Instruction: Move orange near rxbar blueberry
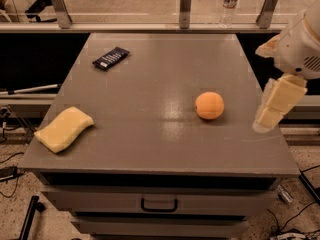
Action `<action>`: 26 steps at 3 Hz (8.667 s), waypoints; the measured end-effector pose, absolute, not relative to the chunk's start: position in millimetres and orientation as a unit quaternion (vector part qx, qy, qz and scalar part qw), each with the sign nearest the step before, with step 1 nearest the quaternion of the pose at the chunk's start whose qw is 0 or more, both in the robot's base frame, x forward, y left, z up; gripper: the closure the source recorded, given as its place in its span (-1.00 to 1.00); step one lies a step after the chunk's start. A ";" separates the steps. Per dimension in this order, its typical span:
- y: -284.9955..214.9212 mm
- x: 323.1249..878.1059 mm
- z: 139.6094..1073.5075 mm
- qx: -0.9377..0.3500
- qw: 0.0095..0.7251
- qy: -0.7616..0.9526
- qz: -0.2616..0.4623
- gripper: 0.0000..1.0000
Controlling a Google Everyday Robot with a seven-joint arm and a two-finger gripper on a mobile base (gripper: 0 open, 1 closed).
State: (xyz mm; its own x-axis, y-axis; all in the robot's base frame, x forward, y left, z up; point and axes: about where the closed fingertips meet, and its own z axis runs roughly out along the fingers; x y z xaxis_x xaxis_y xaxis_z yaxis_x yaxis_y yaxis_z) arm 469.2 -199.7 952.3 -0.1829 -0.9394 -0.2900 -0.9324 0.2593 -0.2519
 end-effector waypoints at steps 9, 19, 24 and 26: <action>-138.3 514.0 853.4 -0.628 0.246 0.733 0.089 -0.27; -2.2 673.8 893.9 -0.634 0.441 0.627 0.104 1.00; 67.2 742.5 874.1 -0.600 0.450 0.636 0.182 1.00; 72.4 742.7 878.2 -0.565 0.457 0.658 0.197 1.00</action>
Offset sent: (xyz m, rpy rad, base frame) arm 0.0458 0.0106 -0.0860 0.0789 0.1422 0.0095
